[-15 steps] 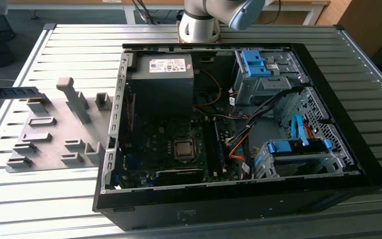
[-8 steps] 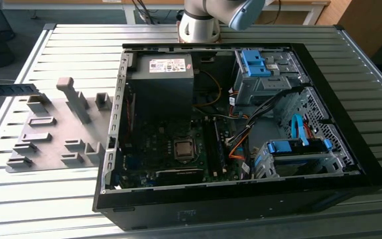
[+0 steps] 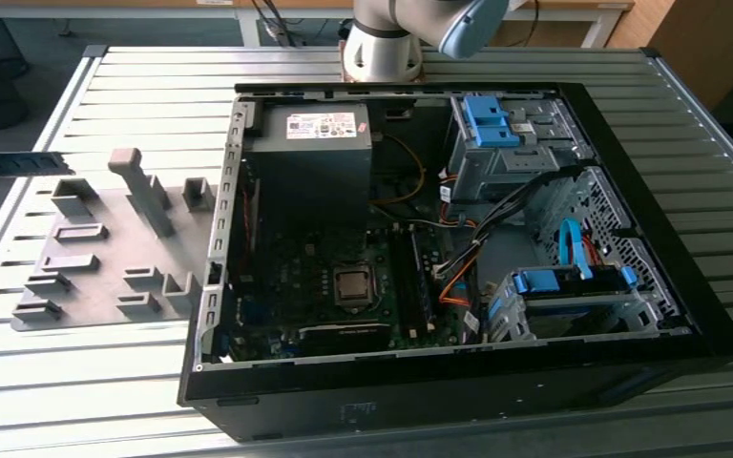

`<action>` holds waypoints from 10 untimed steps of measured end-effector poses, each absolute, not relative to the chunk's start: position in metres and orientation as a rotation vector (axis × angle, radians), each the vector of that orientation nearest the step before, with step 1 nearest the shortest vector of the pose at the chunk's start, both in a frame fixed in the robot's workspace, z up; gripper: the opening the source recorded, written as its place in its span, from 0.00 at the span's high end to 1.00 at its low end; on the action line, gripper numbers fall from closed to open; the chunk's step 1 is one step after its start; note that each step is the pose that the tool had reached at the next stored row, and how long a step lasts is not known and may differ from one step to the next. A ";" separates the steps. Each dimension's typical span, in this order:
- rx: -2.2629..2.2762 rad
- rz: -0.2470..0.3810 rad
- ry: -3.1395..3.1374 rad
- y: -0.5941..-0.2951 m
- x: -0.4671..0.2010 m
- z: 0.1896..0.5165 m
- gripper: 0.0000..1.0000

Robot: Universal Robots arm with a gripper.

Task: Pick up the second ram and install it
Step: 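Pick up the second ram and move it above second insertion slot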

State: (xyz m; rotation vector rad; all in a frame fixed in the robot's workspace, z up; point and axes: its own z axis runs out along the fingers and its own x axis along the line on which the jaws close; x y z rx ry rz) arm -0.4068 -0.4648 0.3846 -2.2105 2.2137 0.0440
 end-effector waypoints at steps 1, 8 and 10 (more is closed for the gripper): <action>-2.211 0.044 2.214 -0.465 -0.407 0.386 0.86; -2.211 0.044 2.214 -0.465 -0.407 0.394 0.86; -2.211 0.044 2.214 -0.465 -0.407 0.396 0.86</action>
